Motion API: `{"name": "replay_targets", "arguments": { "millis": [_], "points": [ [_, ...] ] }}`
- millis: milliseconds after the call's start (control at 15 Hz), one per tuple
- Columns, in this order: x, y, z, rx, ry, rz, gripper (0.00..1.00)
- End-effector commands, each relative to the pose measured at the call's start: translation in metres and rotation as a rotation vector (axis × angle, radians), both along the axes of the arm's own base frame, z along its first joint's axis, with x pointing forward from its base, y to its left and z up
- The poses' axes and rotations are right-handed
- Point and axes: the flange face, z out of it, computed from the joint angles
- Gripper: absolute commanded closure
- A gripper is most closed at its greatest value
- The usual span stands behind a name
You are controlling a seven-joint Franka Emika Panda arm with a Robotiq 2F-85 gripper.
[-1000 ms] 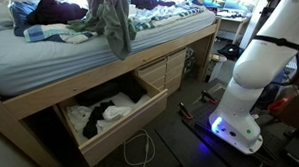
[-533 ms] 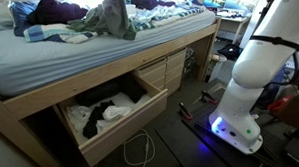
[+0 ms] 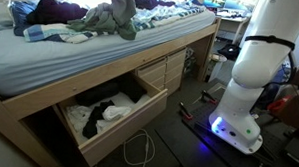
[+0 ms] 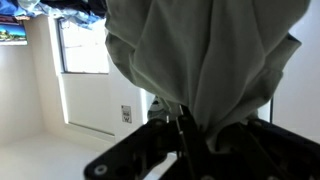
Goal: Move the green t-shirt from the top right drawer to the bed
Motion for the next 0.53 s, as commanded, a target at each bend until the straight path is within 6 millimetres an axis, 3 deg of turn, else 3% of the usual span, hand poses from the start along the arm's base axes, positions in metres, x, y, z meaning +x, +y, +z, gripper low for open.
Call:
{"name": "replay_targets", "arguments": {
  "millis": [0,200,467],
  "points": [
    [0.016,-0.033,0.023,-0.022,-0.088,-0.047,0.95],
    [0.017,-0.055,0.041,-0.053,-0.122,-0.092,0.95],
    [0.017,-0.066,0.056,-0.088,-0.181,-0.122,0.95]
  ]
}}
